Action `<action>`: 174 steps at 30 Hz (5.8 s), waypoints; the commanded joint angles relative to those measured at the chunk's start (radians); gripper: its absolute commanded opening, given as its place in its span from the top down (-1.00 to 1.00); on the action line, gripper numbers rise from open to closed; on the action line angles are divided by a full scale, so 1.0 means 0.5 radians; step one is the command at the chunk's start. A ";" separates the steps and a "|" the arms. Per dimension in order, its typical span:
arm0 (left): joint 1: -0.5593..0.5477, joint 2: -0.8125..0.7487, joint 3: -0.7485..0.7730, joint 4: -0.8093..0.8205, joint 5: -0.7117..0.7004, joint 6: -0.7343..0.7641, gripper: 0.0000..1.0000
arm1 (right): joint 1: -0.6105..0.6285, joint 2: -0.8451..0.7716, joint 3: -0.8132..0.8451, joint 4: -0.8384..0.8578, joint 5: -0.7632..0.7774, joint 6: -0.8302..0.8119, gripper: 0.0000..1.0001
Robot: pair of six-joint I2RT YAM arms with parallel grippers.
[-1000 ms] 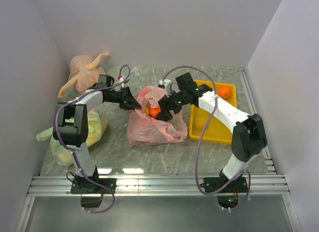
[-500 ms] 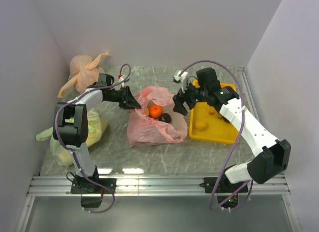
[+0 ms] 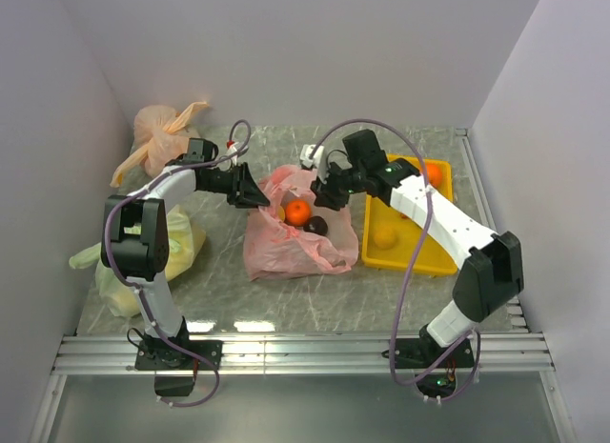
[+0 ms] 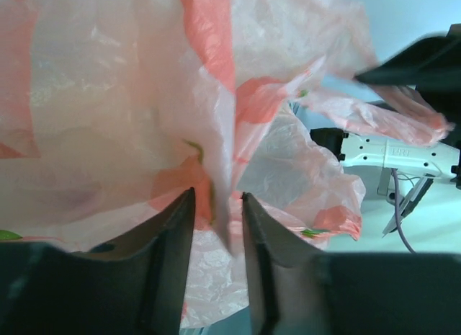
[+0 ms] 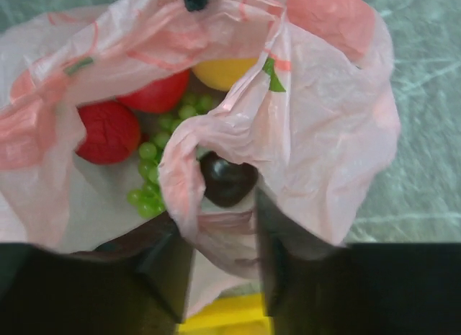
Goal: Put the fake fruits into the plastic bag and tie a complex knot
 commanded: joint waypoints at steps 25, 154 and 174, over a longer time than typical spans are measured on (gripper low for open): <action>-1.191 -1.369 -0.267 -0.437 -0.968 2.349 -0.68 | -0.214 0.117 0.212 -0.007 -0.223 1.169 1.00; -0.532 -0.043 1.240 -0.989 -0.406 0.785 -0.79 | -0.358 -0.466 0.015 0.683 0.449 1.804 1.00; -0.557 -0.077 1.200 -0.851 -0.397 0.751 -0.98 | -0.312 -0.367 0.034 0.757 0.519 1.670 1.00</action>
